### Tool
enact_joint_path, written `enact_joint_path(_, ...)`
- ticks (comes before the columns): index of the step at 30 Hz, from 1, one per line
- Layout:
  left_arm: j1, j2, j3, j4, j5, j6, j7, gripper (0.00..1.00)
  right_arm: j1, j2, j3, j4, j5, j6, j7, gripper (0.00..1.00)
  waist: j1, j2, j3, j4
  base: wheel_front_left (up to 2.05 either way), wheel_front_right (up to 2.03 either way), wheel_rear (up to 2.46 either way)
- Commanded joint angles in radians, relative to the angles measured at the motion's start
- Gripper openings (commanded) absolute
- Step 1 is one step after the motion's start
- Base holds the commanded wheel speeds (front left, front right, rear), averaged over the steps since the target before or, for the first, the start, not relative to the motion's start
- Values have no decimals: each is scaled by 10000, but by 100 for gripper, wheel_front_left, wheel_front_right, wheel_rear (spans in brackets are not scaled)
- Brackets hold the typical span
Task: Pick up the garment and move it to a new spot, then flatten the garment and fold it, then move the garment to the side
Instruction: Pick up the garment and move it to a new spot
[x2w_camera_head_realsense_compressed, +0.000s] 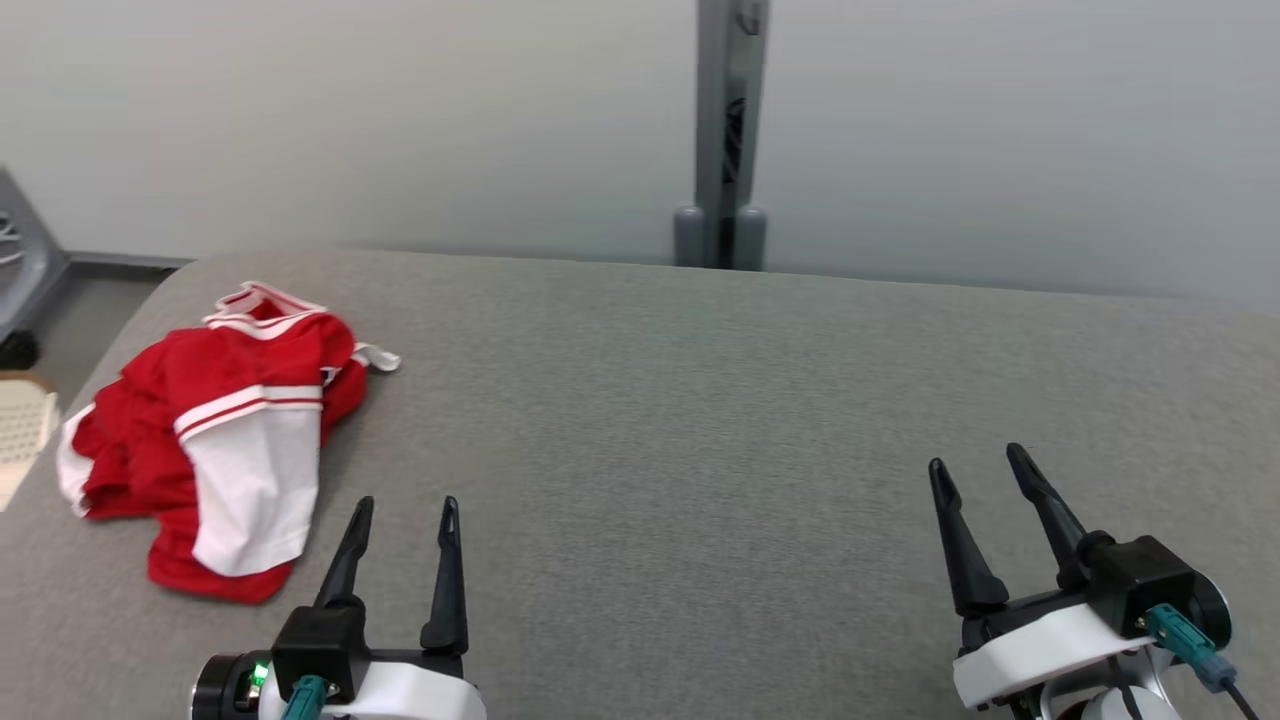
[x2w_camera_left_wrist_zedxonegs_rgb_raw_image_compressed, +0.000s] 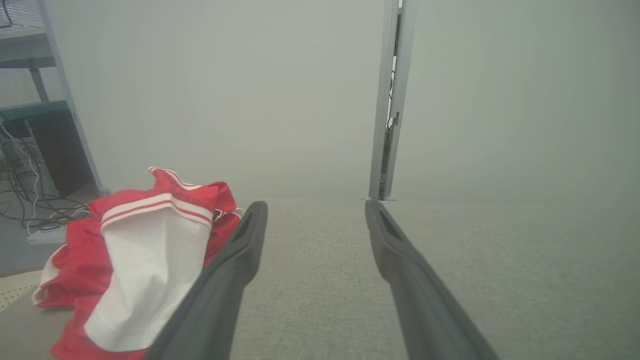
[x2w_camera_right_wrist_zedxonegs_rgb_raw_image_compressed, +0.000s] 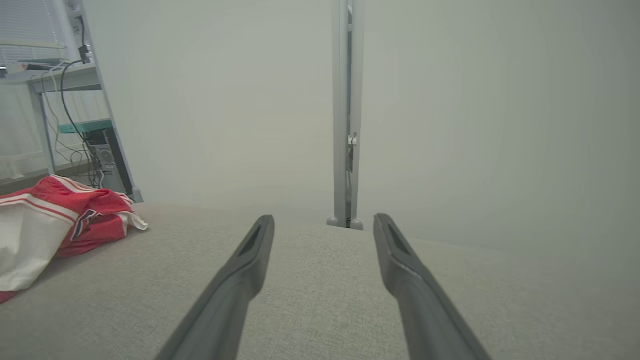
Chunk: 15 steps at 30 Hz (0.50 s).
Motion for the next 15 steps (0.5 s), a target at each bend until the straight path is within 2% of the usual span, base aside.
enact_joint_path(1,9,46,107,-56,38,-37,-28,100,38,-64,48,-66,89,21,-27,100,0,-1,10,483,0,0,0)
enact_joint_path(15,352,40,883,-199,307,-274,-29,100,305,-67,655,-436,445,19,-29,100,0,-1,-307,2773,0,0,0)
